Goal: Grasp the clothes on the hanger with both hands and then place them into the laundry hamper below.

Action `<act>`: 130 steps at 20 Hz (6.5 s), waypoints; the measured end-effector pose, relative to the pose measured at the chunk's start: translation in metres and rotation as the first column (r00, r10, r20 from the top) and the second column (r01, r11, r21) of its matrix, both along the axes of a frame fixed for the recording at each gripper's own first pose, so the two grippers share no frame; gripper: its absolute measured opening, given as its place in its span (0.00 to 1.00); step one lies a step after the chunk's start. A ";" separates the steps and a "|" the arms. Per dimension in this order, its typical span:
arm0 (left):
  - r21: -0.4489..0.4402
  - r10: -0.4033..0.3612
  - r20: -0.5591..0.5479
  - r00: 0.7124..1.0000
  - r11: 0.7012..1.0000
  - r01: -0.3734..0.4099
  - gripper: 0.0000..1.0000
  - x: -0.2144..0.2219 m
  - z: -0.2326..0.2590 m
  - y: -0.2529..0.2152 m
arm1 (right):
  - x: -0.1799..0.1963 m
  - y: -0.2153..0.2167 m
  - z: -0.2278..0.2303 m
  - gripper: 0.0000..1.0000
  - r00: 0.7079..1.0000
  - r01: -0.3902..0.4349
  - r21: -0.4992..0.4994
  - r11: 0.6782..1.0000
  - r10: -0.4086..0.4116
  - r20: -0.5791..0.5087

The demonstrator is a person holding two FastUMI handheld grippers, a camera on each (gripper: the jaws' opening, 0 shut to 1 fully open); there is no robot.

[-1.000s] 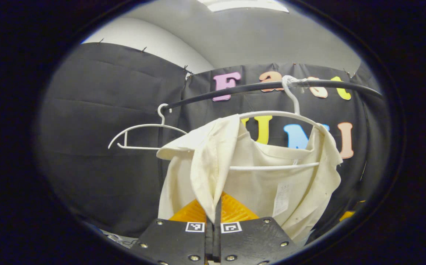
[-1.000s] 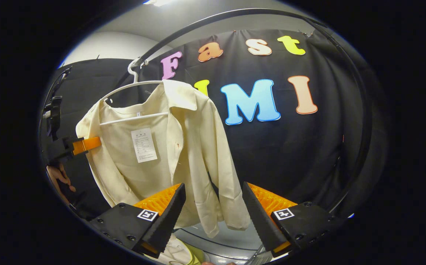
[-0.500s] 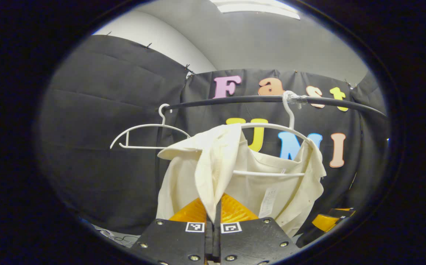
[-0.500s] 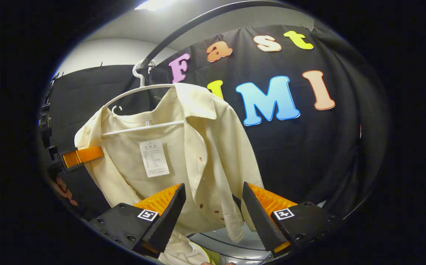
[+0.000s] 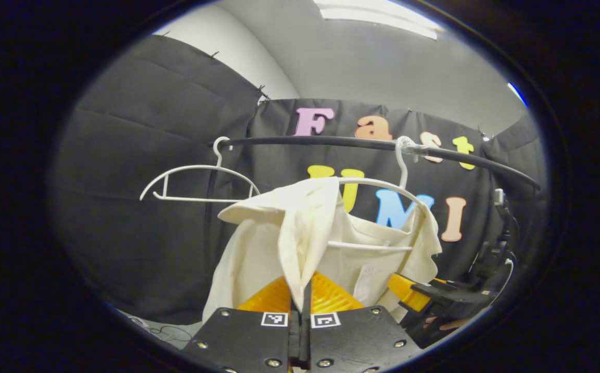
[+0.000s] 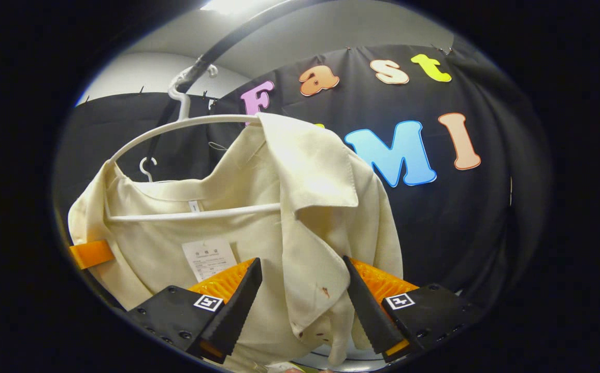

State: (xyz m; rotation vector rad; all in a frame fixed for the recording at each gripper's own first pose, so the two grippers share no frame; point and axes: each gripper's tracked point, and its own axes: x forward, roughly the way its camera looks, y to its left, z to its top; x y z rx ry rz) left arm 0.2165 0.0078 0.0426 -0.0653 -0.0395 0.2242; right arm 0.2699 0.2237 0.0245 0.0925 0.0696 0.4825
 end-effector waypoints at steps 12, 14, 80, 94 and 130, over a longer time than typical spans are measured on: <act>0.009 -0.056 0.027 0.998 0.998 0.056 0.01 -0.015 0.008 0.014 | 0.020 -0.026 0.021 0.96 0.977 0.180 -0.027 0.983 -0.176 0.122; 0.005 -0.060 0.029 0.998 0.998 0.060 0.01 -0.014 0.009 0.016 | 0.025 -0.029 0.021 0.80 0.974 0.192 -0.039 0.981 -0.186 0.127; -0.188 -0.100 -0.006 0.995 0.977 0.097 0.01 0.022 -0.006 0.138 | 0.091 -0.114 0.014 0.04 0.943 0.320 -0.066 0.945 -0.312 0.114; -0.171 0.054 -0.058 0.997 0.983 -0.063 0.01 -0.031 -0.048 0.118 | 0.067 -0.111 -0.045 0.03 0.990 0.139 -0.129 0.982 -0.142 -0.013; -0.035 -0.305 -0.444 0.843 0.946 0.323 0.01 -0.112 -0.203 0.170 | -0.195 0.014 -0.192 0.04 0.907 0.120 -0.258 0.959 -0.211 -0.364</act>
